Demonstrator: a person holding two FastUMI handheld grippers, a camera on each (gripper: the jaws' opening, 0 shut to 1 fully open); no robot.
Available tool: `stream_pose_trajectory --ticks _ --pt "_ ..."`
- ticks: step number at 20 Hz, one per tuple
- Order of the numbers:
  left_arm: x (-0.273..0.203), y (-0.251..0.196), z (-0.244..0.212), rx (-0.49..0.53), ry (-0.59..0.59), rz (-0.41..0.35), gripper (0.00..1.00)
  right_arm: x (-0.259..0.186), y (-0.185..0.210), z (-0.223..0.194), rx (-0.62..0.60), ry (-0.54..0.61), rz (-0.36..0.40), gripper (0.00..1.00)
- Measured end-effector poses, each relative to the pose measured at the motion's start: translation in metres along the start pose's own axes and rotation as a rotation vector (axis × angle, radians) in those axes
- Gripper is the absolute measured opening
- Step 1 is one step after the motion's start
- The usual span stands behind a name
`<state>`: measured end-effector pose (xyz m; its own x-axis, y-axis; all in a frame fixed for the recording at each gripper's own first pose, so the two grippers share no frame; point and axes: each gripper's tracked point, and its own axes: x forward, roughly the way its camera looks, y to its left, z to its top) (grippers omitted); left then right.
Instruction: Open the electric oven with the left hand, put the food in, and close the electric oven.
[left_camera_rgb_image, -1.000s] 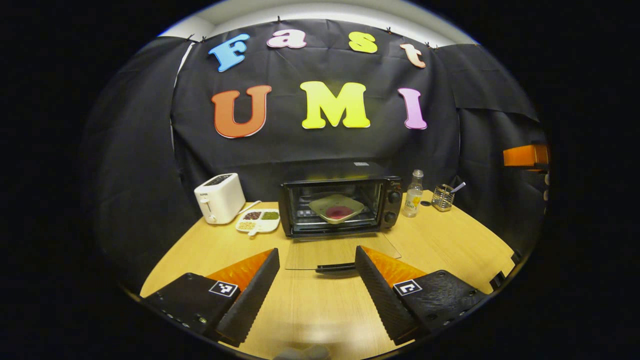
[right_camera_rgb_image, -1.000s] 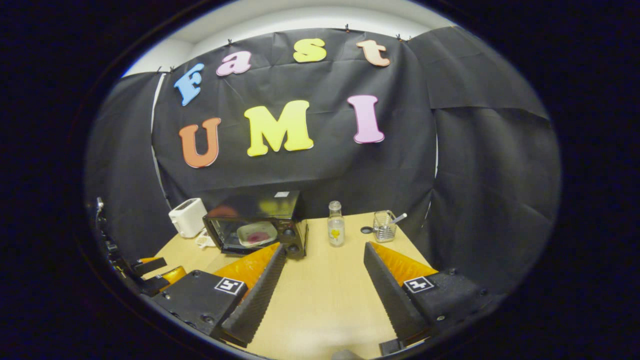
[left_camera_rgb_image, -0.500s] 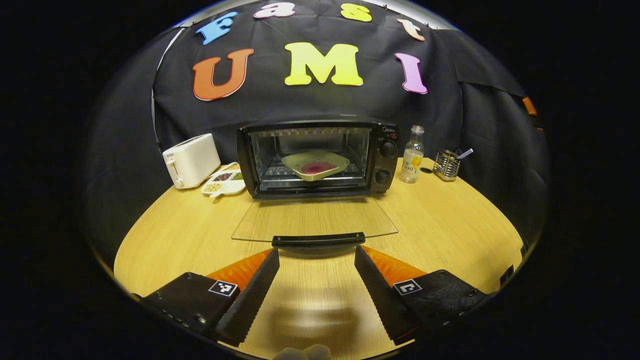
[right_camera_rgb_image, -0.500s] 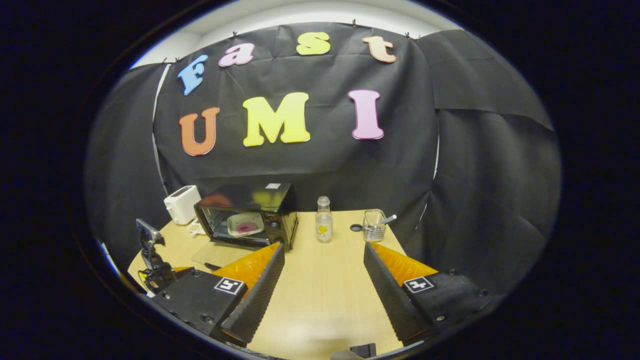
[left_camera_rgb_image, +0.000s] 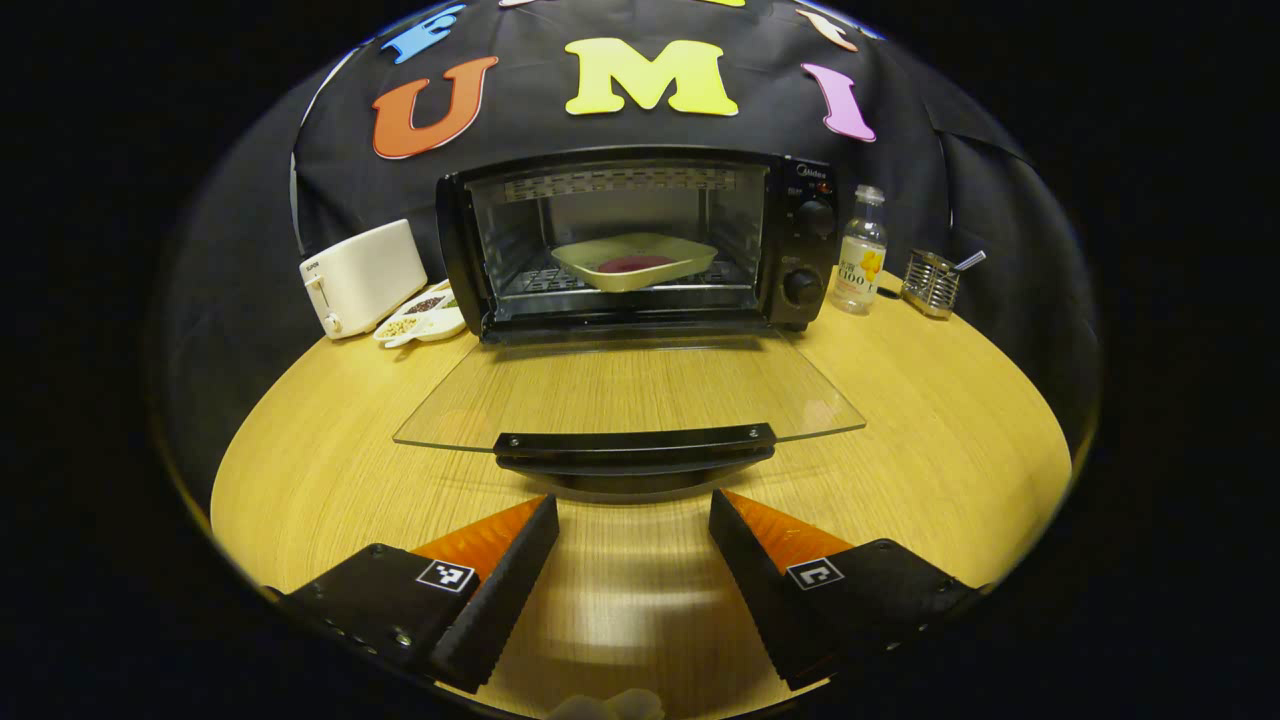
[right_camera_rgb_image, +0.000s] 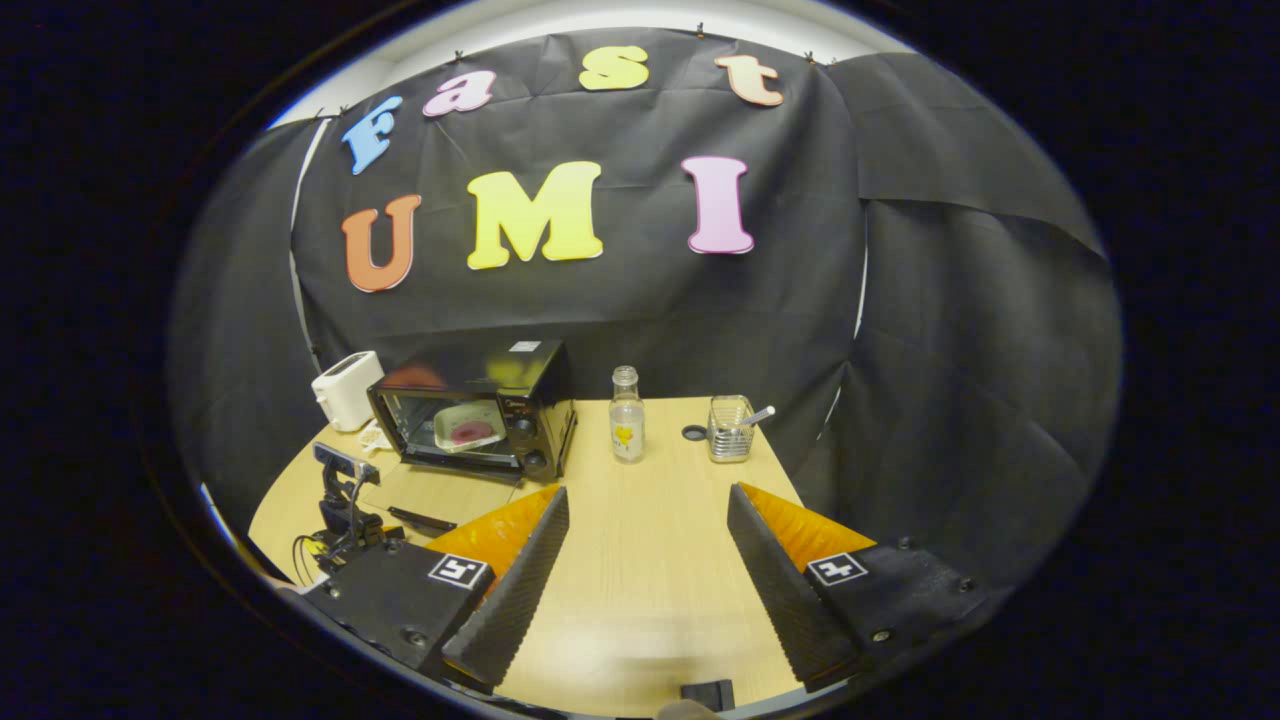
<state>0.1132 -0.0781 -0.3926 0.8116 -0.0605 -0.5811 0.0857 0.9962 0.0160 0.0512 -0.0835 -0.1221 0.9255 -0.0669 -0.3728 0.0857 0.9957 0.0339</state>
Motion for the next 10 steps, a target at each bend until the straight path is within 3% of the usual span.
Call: stream_pose_trajectory --ticks 10 --pt "0.004 0.005 0.011 0.024 -0.002 -0.002 0.97 0.006 -0.002 0.001 0.036 0.005 -0.016 0.96"
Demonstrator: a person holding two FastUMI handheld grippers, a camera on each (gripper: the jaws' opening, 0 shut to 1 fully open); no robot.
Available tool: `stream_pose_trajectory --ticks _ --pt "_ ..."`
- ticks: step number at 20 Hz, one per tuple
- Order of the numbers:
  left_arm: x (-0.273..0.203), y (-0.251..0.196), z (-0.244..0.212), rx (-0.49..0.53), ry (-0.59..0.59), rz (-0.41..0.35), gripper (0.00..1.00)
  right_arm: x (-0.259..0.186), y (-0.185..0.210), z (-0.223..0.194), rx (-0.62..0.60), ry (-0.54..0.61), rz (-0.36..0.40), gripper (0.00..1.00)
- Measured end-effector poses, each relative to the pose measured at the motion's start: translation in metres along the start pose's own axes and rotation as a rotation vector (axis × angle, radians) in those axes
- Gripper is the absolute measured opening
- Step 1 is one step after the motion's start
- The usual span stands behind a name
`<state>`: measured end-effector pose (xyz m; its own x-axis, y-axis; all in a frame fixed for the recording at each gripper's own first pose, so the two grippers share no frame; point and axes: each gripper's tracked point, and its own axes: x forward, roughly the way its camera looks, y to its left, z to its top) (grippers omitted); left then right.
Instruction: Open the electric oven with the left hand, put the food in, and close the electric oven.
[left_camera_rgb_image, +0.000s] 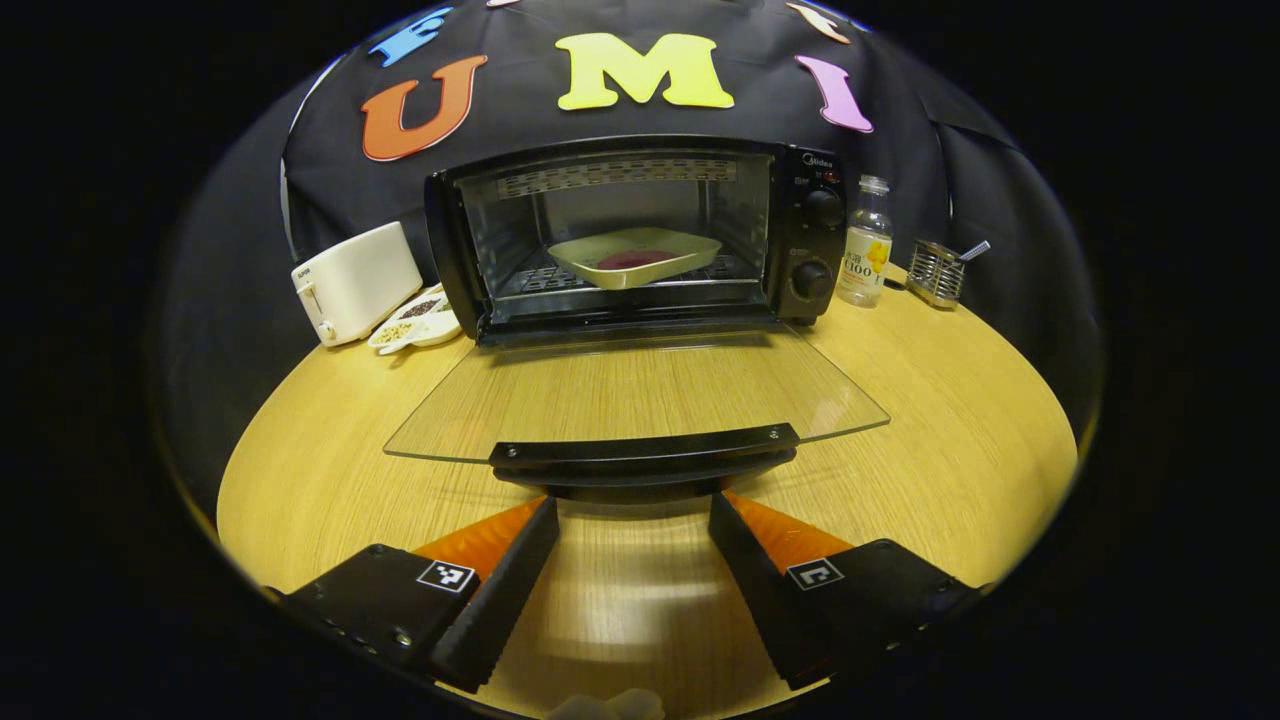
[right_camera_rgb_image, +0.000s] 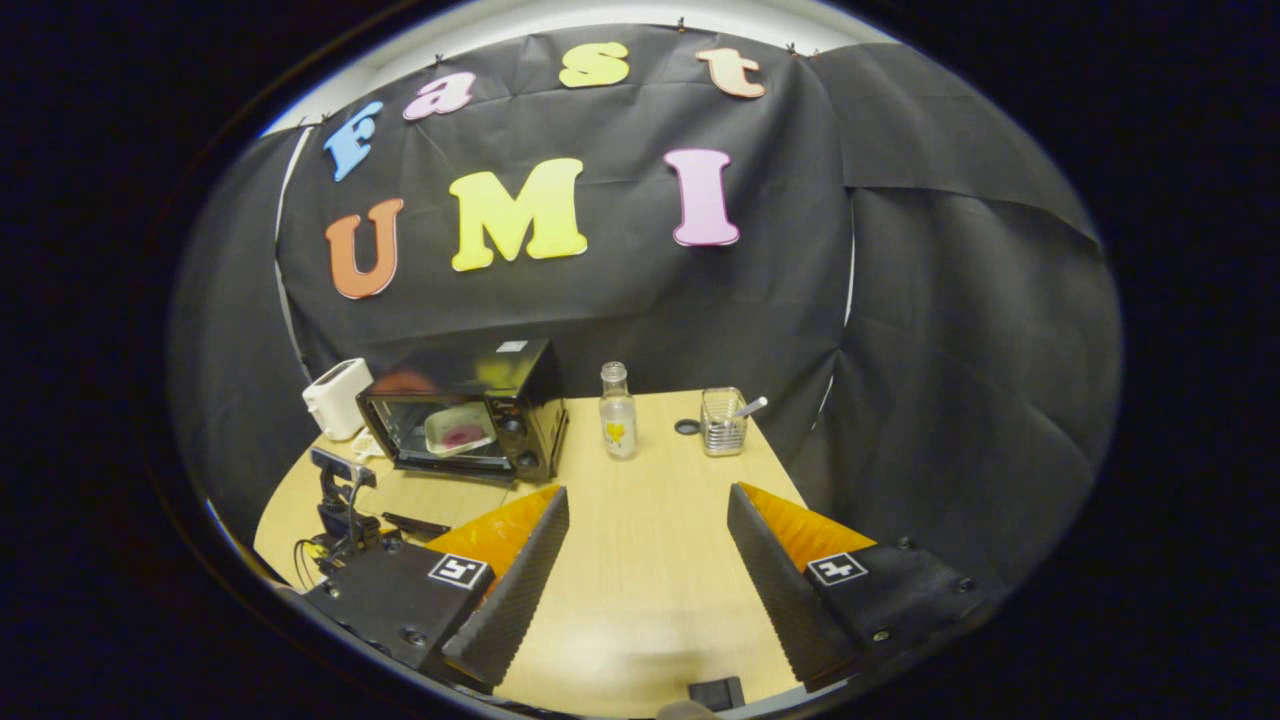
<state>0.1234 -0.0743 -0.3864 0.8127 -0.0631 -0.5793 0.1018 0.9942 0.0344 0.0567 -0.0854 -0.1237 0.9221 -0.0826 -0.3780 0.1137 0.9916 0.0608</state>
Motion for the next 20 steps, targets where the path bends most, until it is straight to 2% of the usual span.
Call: stream_pose_trajectory --ticks 7,8,9,10,14,20 --pt "-0.019 0.004 0.04 0.025 -0.039 0.006 0.97 0.001 -0.002 0.002 0.055 -0.011 0.016 0.96" --pt "-0.021 0.006 0.05 0.031 -0.049 0.013 0.97 0.001 -0.003 0.003 0.062 -0.017 0.019 0.96" --pt "-0.023 0.008 0.063 0.036 -0.065 0.019 0.97 0.0 -0.004 0.002 0.068 -0.021 0.02 1.0" --pt "-0.024 0.01 0.077 0.039 -0.084 0.024 0.97 0.0 -0.006 0.001 0.074 -0.025 0.02 0.96" --pt "-0.03 0.019 0.129 0.042 -0.18 0.052 0.97 -0.006 -0.013 0.001 0.106 -0.041 0.021 0.96" --pt "-0.035 0.017 0.118 0.032 -0.16 0.051 0.97 -0.017 -0.02 -0.002 0.118 -0.051 0.022 0.96"
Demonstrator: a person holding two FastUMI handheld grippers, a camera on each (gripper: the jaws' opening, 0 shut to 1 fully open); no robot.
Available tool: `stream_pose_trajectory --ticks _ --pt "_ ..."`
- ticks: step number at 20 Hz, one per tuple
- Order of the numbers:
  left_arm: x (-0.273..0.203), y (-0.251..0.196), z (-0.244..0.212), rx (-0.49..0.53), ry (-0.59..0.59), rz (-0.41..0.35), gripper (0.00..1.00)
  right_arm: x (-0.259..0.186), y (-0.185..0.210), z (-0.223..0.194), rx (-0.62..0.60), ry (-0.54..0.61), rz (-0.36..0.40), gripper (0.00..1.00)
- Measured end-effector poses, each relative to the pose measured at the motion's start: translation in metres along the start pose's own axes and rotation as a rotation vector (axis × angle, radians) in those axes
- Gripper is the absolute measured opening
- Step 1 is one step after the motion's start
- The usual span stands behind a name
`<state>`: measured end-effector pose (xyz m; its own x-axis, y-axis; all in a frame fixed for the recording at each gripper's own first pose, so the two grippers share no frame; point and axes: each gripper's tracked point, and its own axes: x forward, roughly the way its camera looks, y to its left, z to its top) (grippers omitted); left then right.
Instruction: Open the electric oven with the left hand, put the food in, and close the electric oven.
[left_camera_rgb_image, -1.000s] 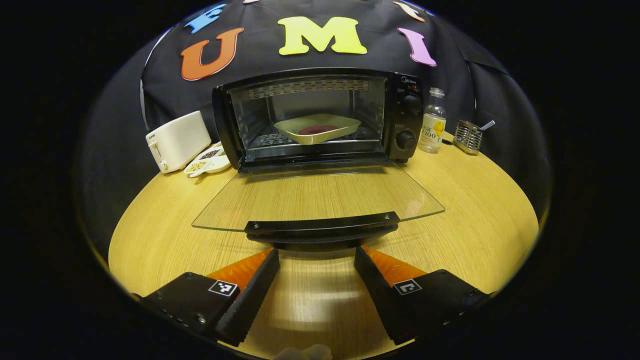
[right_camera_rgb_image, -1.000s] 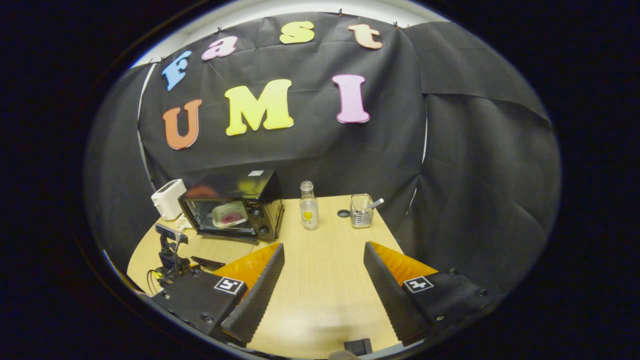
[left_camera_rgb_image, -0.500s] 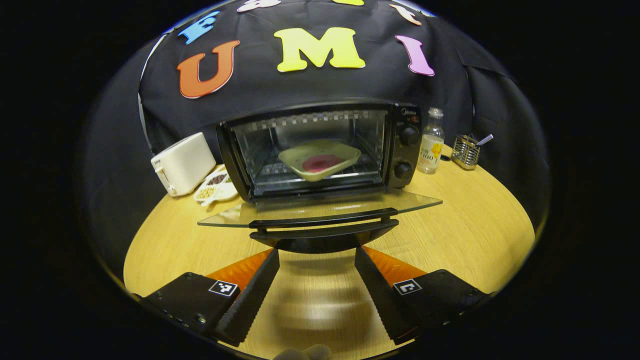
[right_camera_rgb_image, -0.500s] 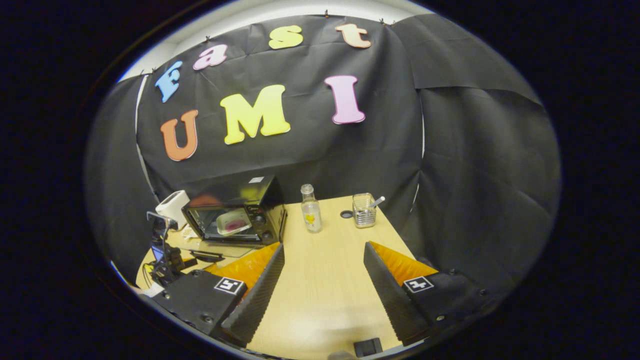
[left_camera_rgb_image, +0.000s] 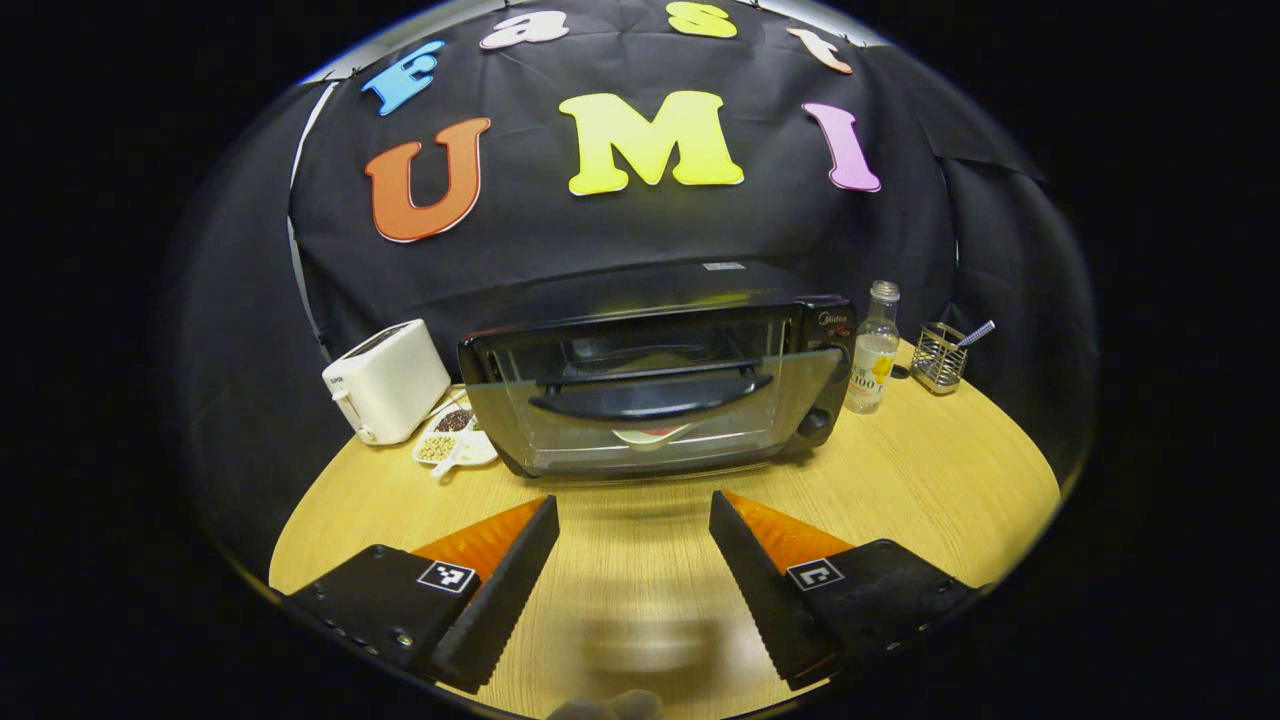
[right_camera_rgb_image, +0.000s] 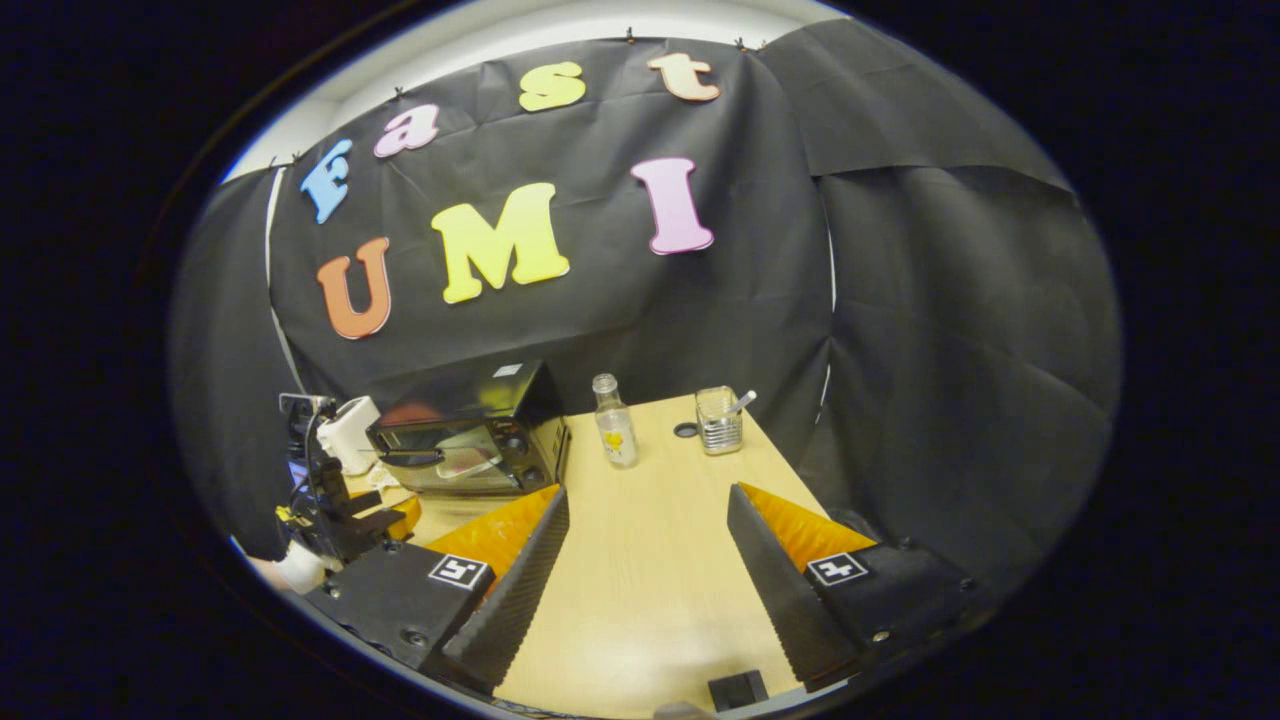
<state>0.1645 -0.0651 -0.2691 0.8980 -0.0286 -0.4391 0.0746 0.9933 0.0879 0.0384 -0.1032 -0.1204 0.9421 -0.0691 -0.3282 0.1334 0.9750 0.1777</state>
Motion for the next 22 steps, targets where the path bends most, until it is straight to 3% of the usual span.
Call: stream_pose_trajectory --ticks 2,10,18,22 --pt "-0.006 -0.001 -0.004 -0.007 0.0 -0.004 0.97 -0.004 -0.003 -0.002 -0.007 0.0 -0.002 1.0" --pt "-0.054 -0.003 -0.007 -0.044 -0.031 -0.024 0.97 -0.027 0.016 -0.007 -0.023 -0.011 0.03 0.96" --pt "-0.181 -0.009 0.034 -0.066 -0.187 -0.135 0.97 -0.083 0.029 0.004 -0.109 -0.118 -0.058 0.96" --pt "-0.253 0.007 0.068 -0.089 -0.298 -0.101 0.97 -0.124 0.037 0.011 -0.123 -0.18 -0.009 0.96"
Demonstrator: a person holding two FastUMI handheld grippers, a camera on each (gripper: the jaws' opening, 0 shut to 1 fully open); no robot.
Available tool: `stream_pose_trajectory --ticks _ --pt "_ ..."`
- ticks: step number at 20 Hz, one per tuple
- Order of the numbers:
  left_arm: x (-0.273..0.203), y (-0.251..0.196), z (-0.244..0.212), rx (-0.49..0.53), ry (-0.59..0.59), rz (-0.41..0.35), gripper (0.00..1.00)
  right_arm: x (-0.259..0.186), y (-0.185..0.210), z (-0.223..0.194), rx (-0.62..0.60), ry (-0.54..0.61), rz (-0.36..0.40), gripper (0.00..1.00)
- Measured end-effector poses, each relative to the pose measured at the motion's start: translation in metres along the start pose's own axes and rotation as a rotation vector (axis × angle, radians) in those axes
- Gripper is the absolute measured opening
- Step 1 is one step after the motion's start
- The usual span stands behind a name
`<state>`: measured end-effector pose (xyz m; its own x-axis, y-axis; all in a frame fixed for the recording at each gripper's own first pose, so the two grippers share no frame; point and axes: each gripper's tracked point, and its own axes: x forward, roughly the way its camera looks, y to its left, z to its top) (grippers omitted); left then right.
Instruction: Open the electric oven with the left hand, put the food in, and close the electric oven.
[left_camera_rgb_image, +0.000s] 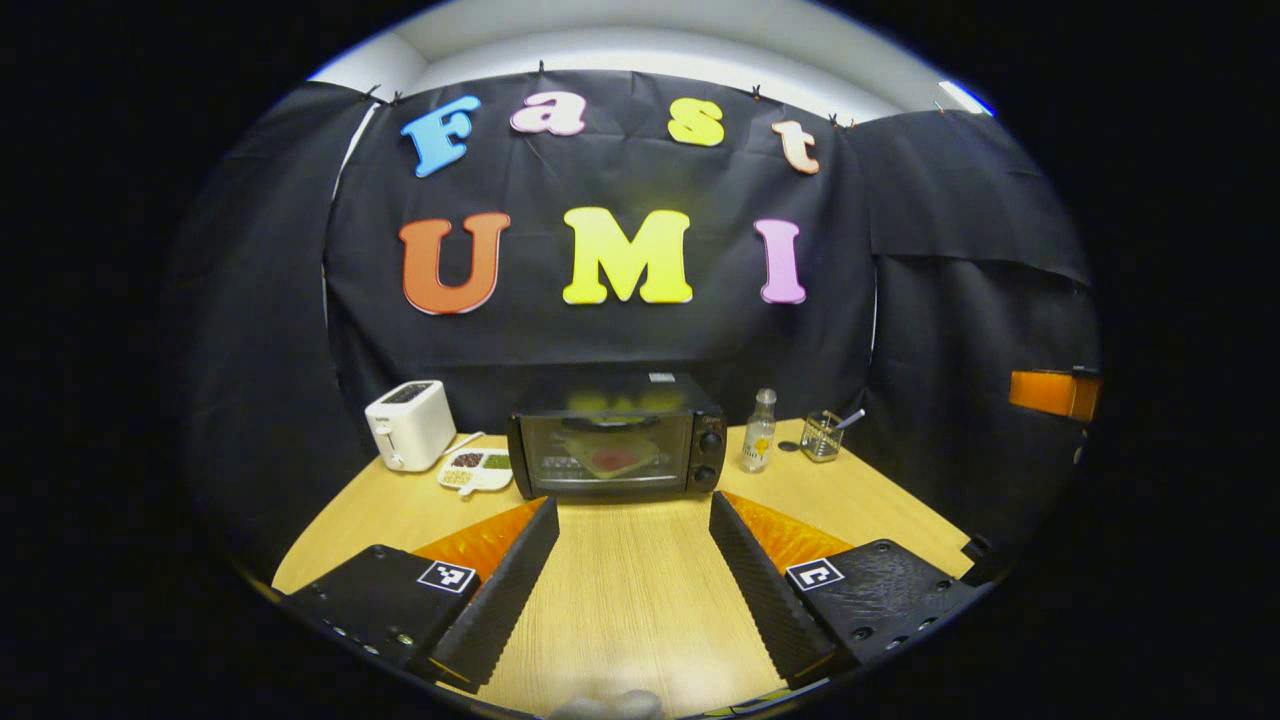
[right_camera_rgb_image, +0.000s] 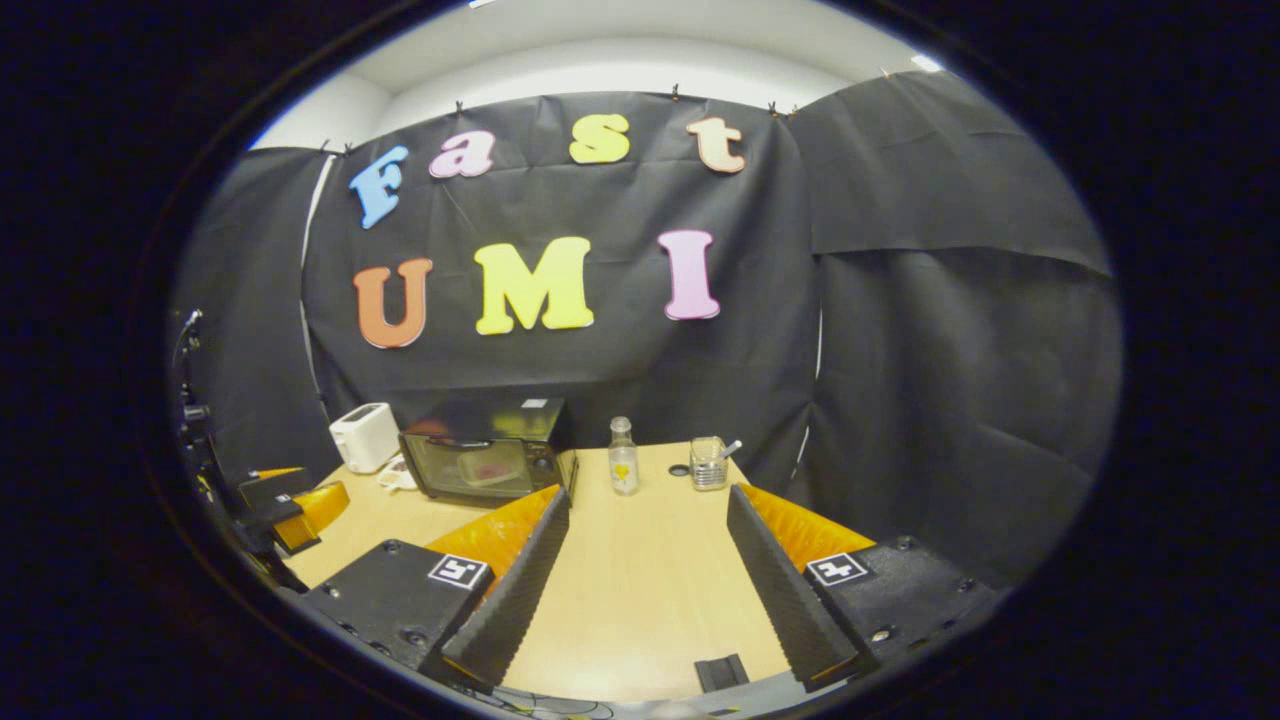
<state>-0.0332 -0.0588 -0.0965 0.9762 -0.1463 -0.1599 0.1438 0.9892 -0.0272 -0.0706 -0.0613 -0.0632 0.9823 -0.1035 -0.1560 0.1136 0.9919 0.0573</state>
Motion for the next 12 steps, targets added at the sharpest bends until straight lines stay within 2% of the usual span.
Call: stream_pose_trajectory --ticks 2,3,5,9,12 --pt "-0.032 0.0 0.022 -0.008 -0.064 0.045 0.97 -0.019 -0.004 0.001 -0.011 -0.019 0.045 0.96" --pt "-0.049 -0.001 0.029 -0.009 -0.086 0.075 0.97 -0.028 -0.006 0.004 -0.017 -0.03 0.074 1.0" --pt "-0.083 -0.007 0.028 -0.007 -0.102 0.123 0.96 -0.047 -0.02 0.003 -0.033 -0.04 0.098 0.96" --pt "-0.139 -0.035 0.041 0.025 -0.145 0.137 0.96 -0.091 -0.047 0.014 -0.047 -0.122 0.102 0.96" --pt "-0.169 -0.049 0.058 0.039 -0.177 0.14 0.96 -0.112 -0.054 0.012 -0.043 -0.14 0.117 0.96"
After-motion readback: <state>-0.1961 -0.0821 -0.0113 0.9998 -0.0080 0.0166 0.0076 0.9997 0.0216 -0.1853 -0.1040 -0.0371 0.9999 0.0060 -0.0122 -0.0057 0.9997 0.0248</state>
